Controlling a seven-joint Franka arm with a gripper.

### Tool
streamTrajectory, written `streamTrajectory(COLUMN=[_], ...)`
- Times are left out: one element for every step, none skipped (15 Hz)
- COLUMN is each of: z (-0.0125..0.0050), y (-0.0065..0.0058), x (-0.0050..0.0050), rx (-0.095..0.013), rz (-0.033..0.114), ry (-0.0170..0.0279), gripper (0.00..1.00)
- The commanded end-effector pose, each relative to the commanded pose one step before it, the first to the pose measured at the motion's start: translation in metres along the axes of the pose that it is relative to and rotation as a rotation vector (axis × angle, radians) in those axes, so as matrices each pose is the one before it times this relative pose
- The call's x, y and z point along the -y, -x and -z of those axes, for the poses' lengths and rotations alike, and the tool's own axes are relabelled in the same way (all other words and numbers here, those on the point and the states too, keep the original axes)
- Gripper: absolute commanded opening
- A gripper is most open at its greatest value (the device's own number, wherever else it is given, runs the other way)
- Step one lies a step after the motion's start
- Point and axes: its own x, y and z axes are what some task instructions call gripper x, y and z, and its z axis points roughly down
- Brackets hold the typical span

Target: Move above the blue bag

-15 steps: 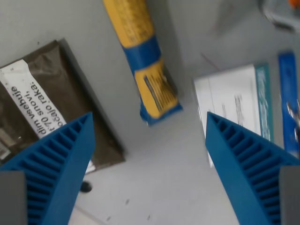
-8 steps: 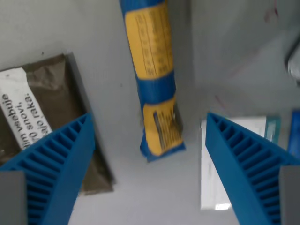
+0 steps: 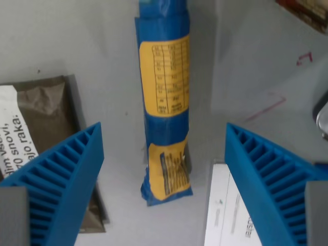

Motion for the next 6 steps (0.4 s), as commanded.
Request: streamTrajectory(z=[-0.00161,-0.00038,-0.00028,-0.00025,0.0,0.0], y=[-0.00602,-0.00024,-0.00019,-0.00016,0.0,0.0], x=[-0.00409,-0.00023,-0.00024,-0.00023,0.0,0.0], rx=[-0.0268,0.0009,0.0006,0.0008,0.0,0.0], rz=[0.0797,-0.0069,-0.0081,-0.0069,0.0,0.0], ry=[-0.02855,-0.0005,-0.00063,-0.00086,0.0,0.0], gripper=[1.0,1.0,1.0,1.0,1.0,1.0])
